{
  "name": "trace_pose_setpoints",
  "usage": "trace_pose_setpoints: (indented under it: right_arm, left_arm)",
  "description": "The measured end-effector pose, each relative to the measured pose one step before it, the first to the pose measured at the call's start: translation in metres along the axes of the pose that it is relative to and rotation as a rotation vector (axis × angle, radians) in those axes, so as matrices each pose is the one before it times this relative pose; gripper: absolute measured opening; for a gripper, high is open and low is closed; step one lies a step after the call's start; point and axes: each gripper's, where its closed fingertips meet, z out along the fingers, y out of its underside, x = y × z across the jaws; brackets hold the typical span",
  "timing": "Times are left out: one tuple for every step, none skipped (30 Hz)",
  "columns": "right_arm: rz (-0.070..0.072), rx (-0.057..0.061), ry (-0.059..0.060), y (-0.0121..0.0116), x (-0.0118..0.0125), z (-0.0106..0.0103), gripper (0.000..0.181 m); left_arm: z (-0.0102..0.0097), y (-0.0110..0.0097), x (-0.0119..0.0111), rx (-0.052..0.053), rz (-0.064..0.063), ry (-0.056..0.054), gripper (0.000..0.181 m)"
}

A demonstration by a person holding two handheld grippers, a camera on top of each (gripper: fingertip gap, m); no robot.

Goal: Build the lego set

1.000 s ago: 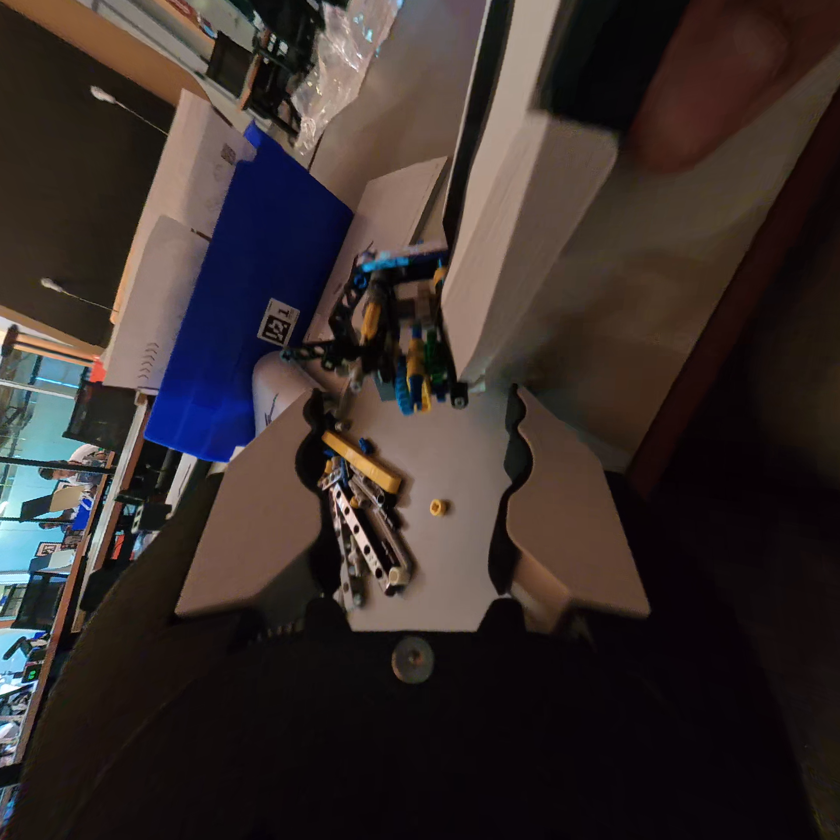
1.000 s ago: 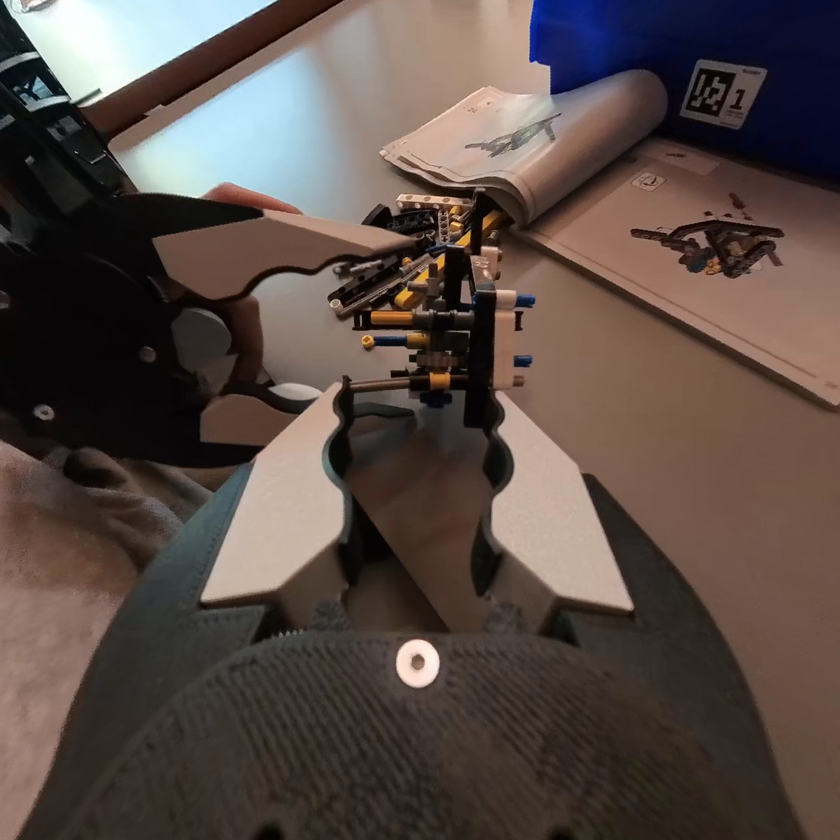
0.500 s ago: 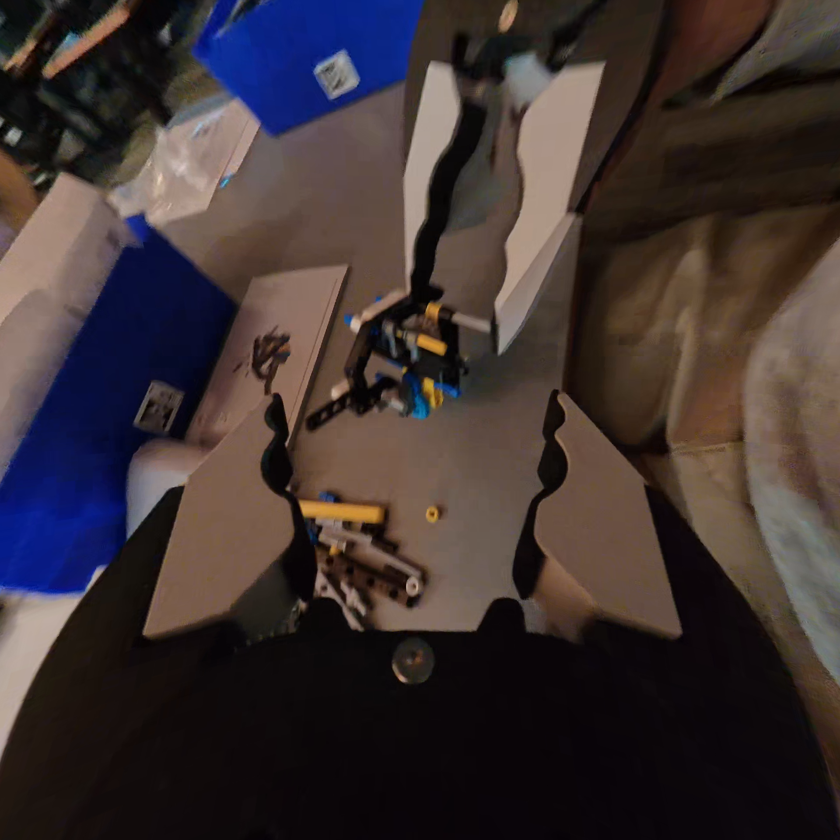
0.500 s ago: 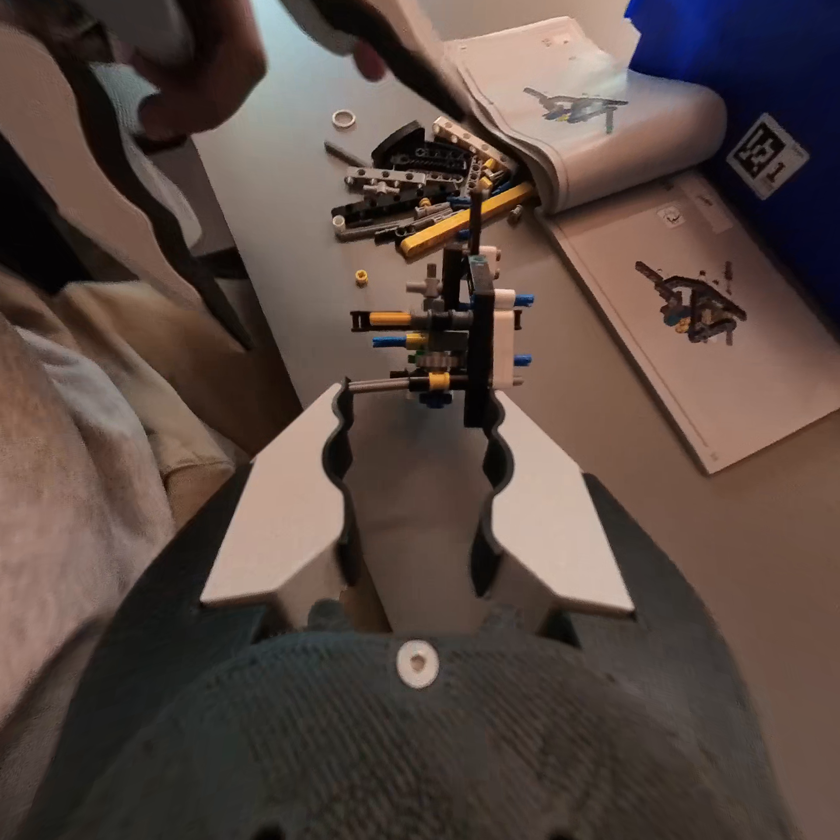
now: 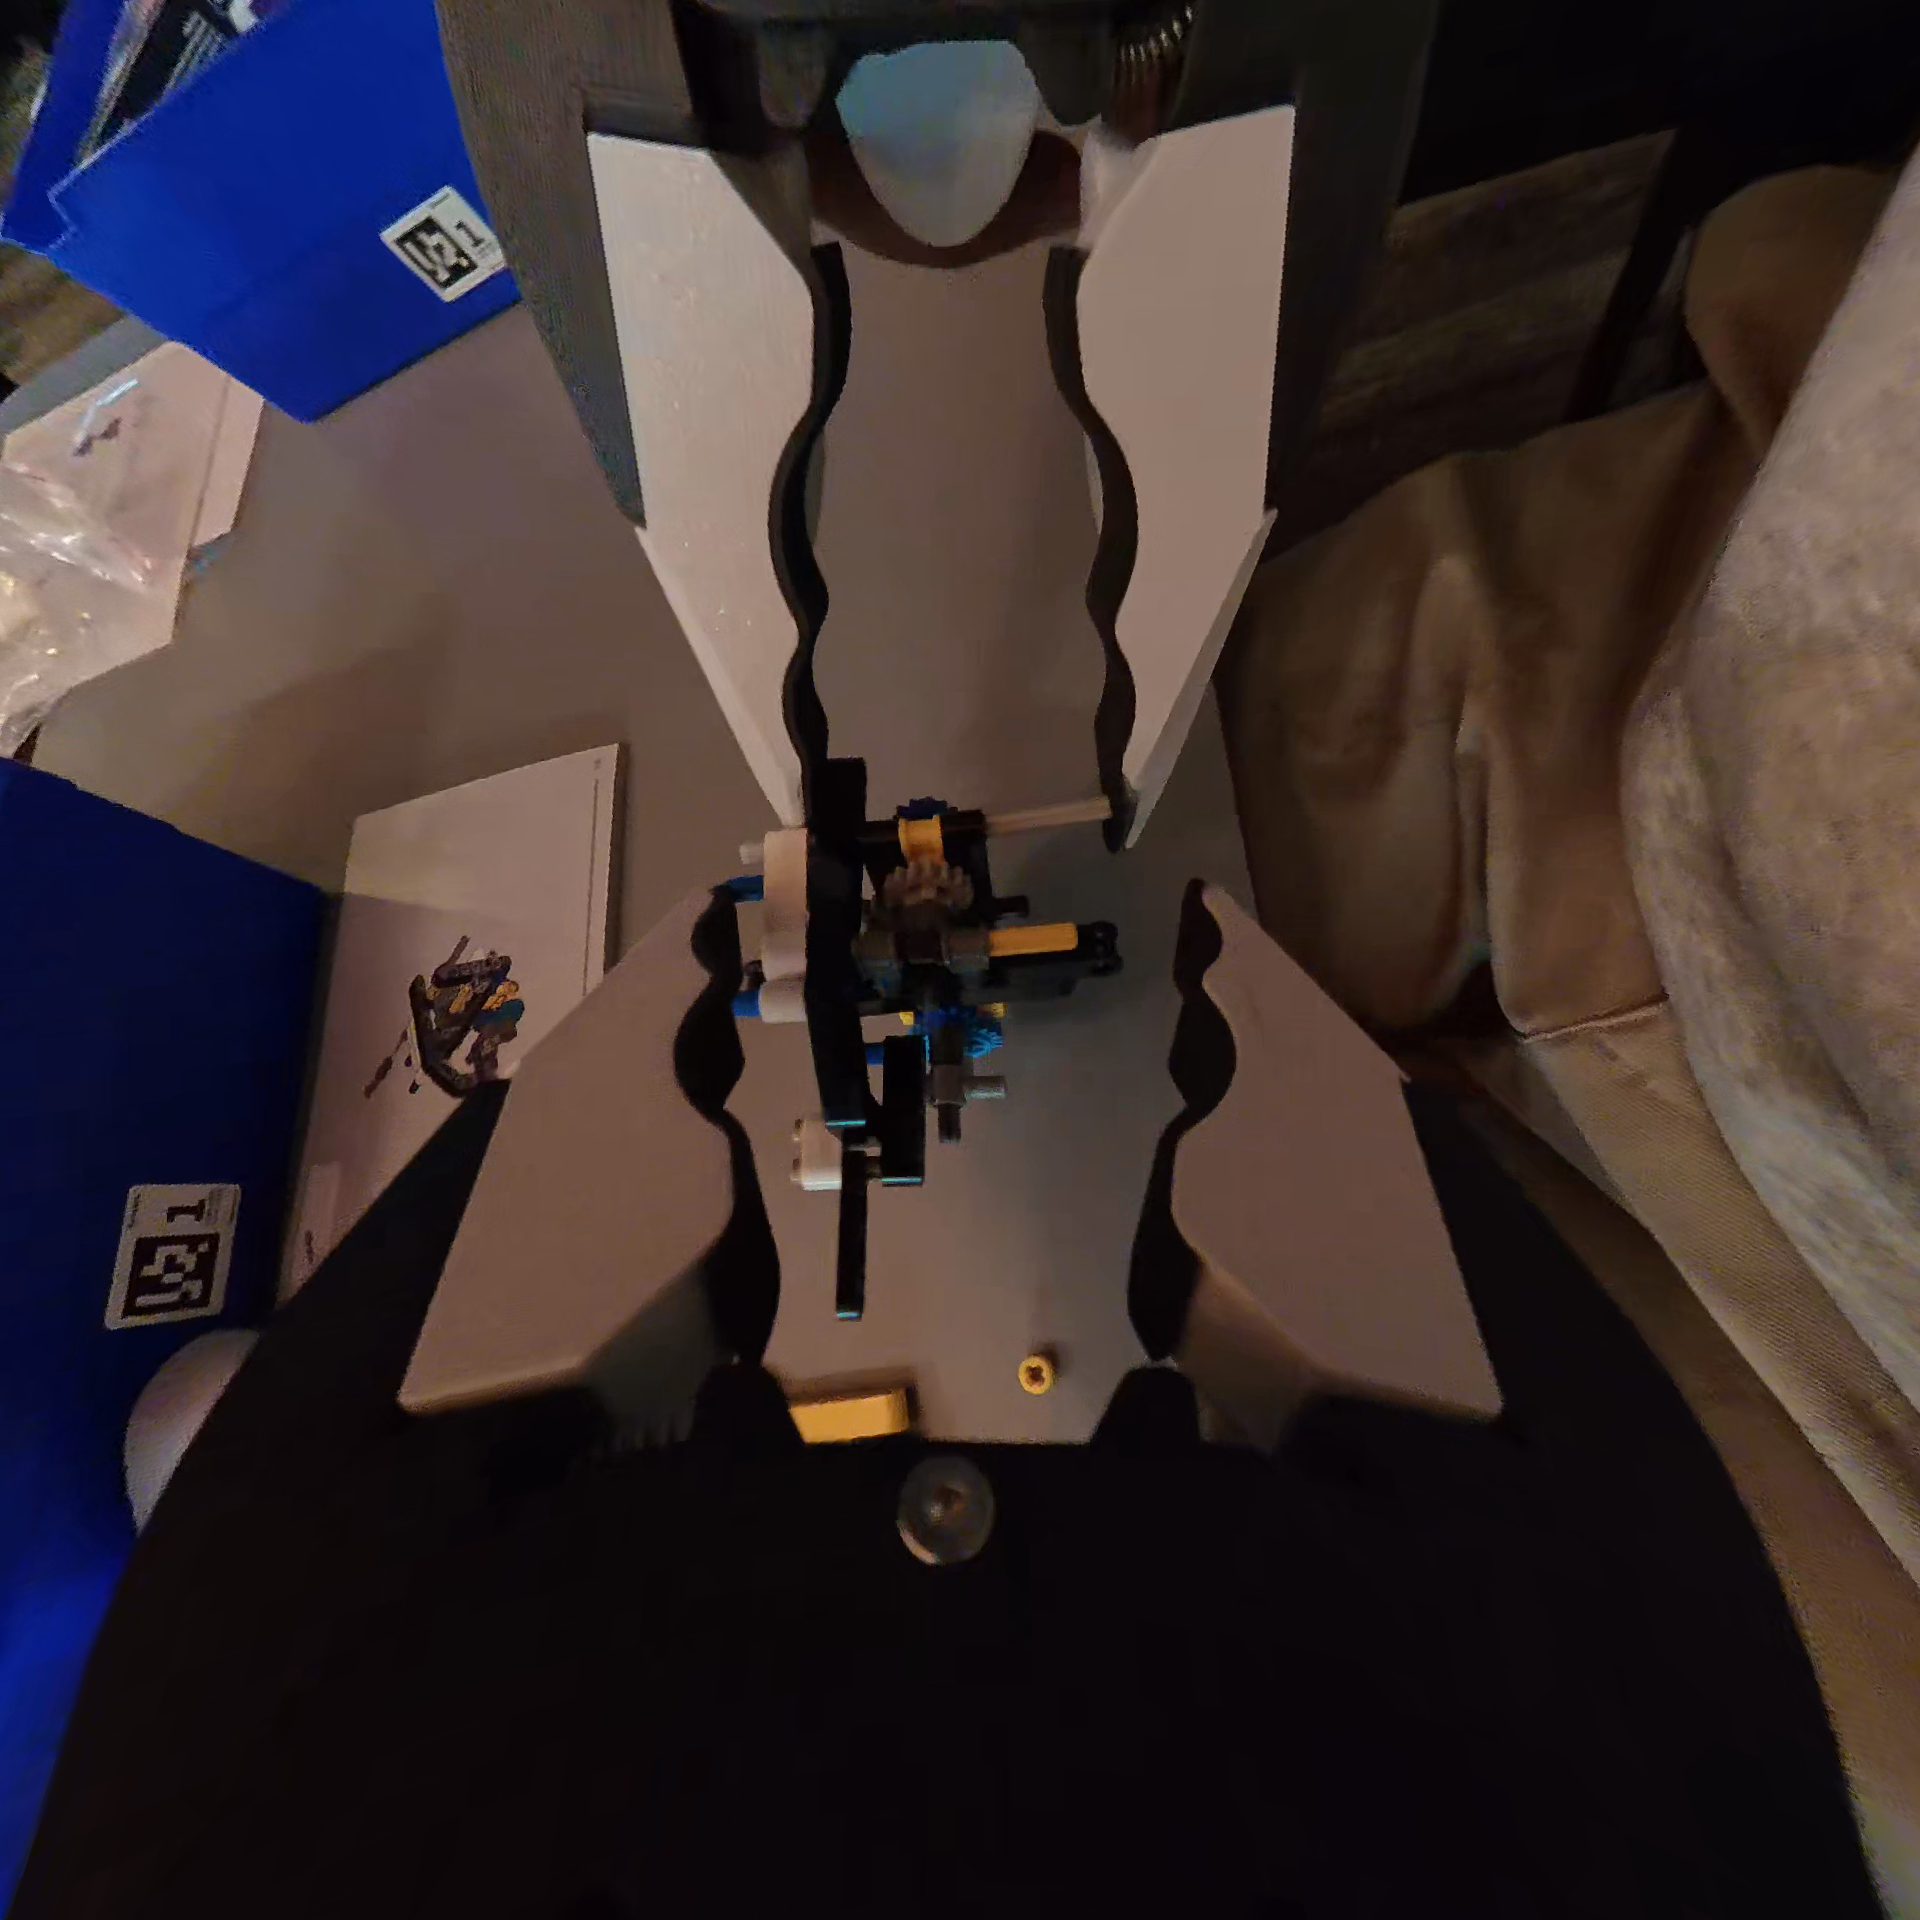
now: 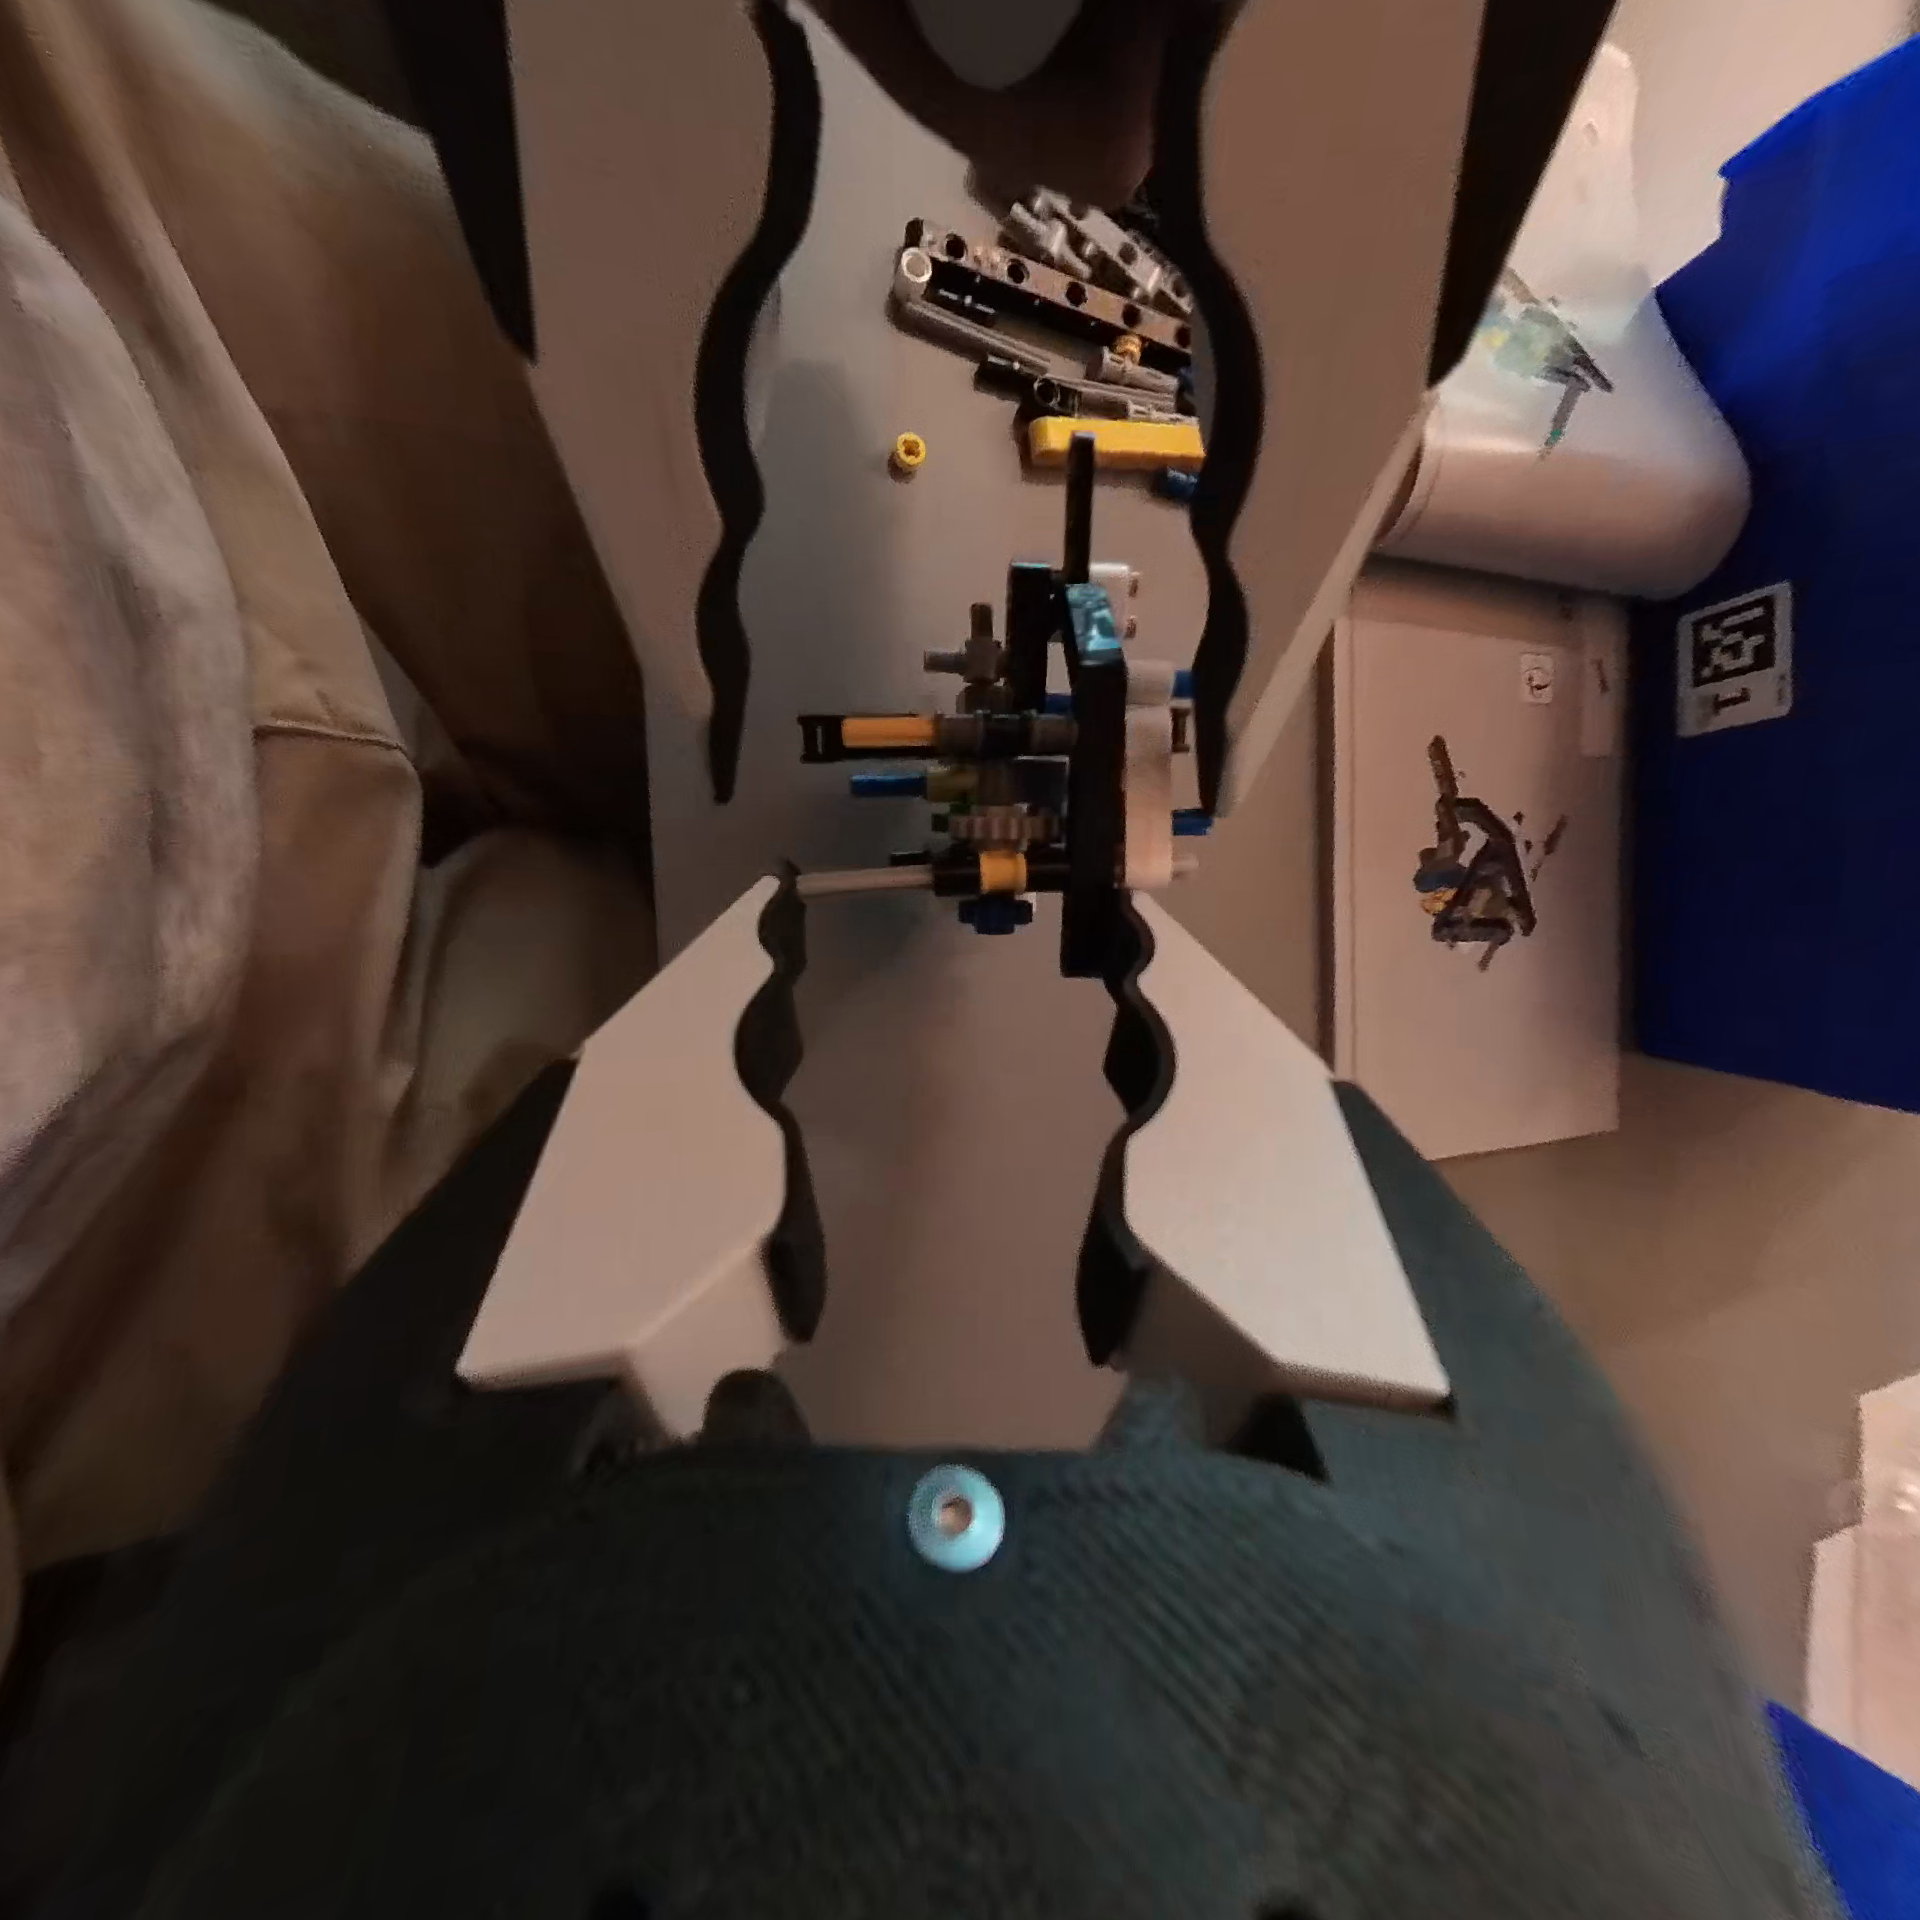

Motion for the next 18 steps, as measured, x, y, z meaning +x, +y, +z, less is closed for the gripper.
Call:
trace_pose_setpoints:
  right_arm:
    - [-0.015,-0.0082,-0.0044,0.00053,-0.0001,0.00032,0.059]
    - [-0.0091,-0.0057,-0.0073,0.00039,-0.00045,0.00055,0.059]
    - [-0.0049,-0.0066,-0.007,0.00066,-0.00019,0.00059,0.059]
    - [-0.0042,-0.0096,-0.0031,0.00125,0.00055,0.00074,0.059]
    - [-0.0047,-0.0118,-0.0021,0.00167,0.00076,0.00088,0.06]
    - [-0.0015,-0.0099,-0.002,0.00124,0.00067,0.0009,0.06]
    - [0.0024,-0.0048,-0.0043,0.00042,0.00027,0.00079,0.06]
    - [0.001,0.001,-0.0062,-0.00063,-0.00046,0.0005,0.059]
    - [0.0007,0.0012,-0.002,-0.00094,-0.00014,0.00043,0.059]
    - [0.0025,-0.0034,-0.0012,-0.00054,0.00002,0.00054,0.059]
    - [-0.0001,-0.0016,-0.003,-0.00073,-0.00059,0.00031,0.059]
    - [0.0013,-0.0021,-0.0026,-0.00034,-0.00024,0.00014,0.059]
    - [0.0062,-0.0029,-0.0015,0.00052,0.00025,0.00006,0.059]
    - [0.0094,0.0095,-0.0047,-0.00028,0.00002,-0.00034,0.059]
    - [0.0123,0.0133,-0.0064,-0.00052,-0.00041,-0.00026,0.059]
    - [0.0141,0.0147,-0.0092,-0.00082,-0.00145,0.00001,0.059]
    - [0.0124,0.0112,-0.0051,-0.00065,-0.00149,0.0004,0.059]
    - [0.0066,0.0053,0.0038,0.00014,-0.00072,0.00033,0.059]
  left_arm:
    - [-0.00032,0.00086,-0.00166,-0.0152,-0.0036,-0.0094,0.08]
    - [-0.00041,0.00111,-0.00152,-0.0166,-0.0093,-0.0038,0.075]
    - [-0.00072,0.00085,-0.00102,-0.014,-0.0156,0.0023,0.071]
    - [-0.00088,0.00061,-0.00139,-0.0117,-0.0183,0.0022,0.064]
    - [-0.00133,-0.00012,-0.00141,-0.0072,-0.0163,0.0021,0.058]
    - [-0.00145,-0.00048,-0.00126,-0.0038,-0.0188,0.0035,0.057]
    - [-0.00071,0.00016,-0.00042,-0.0086,-0.0213,0.0101,0.058]
    - [0.00009,0.00076,-0.00031,-0.0121,-0.0197,0.0077,0.061]
    - [0.00093,0.00128,0.00154,-0.0157,-0.012,0.0149,0.066]
    - [0.00144,0.00076,0.00301,-0.0124,-0.0076,0.0188,0.07]
    - [0.00185,0.00043,0.00331,-0.0088,-0.0055,0.017,0.074]
    - [0.00199,0.00046,0.00343,-0.0076,-0.0007,0.0157,0.078]
    - [0.00155,0.00061,0.00139,-0.0067,0.0006,0.0022,0.082]
    - [0.0012,0.00072,-0.0003,-0.0045,0.0006,-0.0063,0.082]
    - [0.00094,0.0,-0.00025,0.0014,-0.0037,-0.0054,0.083]
    - [0.00144,0.00041,-0.00009,0.0009,-0.0076,-0.0059,0.082]
    - [0.00201,0.00086,0.0,-0.0002,-0.0033,-0.0116,0.08]
    - [0.00198,0.00094,-0.00129,-0.0006,0.0039,-0.026,0.077]
